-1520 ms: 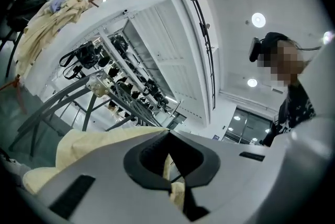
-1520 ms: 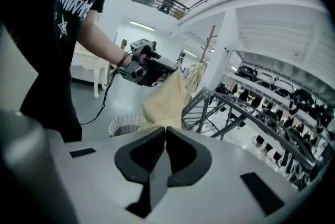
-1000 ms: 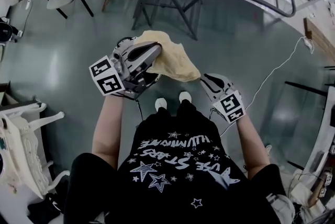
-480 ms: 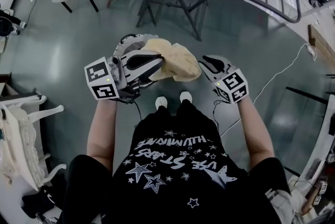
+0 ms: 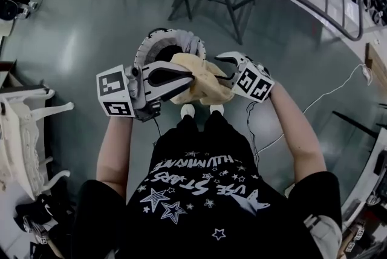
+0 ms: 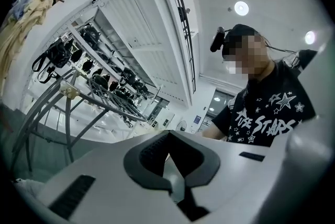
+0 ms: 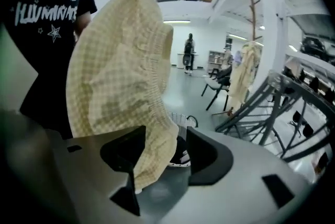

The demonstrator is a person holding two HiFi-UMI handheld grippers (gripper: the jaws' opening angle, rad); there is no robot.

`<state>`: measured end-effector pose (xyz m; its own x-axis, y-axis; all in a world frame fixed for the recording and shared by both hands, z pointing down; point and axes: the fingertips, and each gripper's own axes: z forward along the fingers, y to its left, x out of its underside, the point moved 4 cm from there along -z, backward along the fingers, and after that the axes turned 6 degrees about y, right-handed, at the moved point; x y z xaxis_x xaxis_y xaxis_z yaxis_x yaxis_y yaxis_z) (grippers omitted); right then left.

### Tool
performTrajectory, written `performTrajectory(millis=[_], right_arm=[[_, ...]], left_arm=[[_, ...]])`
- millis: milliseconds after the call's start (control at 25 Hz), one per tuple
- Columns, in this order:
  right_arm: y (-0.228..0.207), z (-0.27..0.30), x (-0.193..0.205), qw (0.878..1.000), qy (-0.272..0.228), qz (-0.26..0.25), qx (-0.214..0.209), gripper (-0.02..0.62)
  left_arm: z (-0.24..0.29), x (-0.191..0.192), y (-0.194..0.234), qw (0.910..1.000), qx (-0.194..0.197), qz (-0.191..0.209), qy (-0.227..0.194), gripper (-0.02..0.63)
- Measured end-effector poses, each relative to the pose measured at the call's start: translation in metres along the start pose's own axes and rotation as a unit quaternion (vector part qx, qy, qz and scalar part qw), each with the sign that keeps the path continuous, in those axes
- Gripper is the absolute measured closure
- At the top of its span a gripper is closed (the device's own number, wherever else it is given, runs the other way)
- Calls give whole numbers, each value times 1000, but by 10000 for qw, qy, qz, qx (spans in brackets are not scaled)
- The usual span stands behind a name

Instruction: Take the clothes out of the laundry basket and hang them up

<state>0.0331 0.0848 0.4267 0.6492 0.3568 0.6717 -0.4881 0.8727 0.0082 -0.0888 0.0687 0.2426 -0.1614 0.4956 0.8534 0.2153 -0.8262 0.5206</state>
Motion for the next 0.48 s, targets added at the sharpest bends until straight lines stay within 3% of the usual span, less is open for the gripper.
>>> performTrajectory(millis=[360,480], right_arm=[[29,47,-34,9900,79,-1290,-565,322],[45,62,-43,9872,72,-1389,-783,349]], left_arm=[[-1,-1,-5,10000,95,3,29,589],[-8,-1,-6,10000,50,2,17,589]])
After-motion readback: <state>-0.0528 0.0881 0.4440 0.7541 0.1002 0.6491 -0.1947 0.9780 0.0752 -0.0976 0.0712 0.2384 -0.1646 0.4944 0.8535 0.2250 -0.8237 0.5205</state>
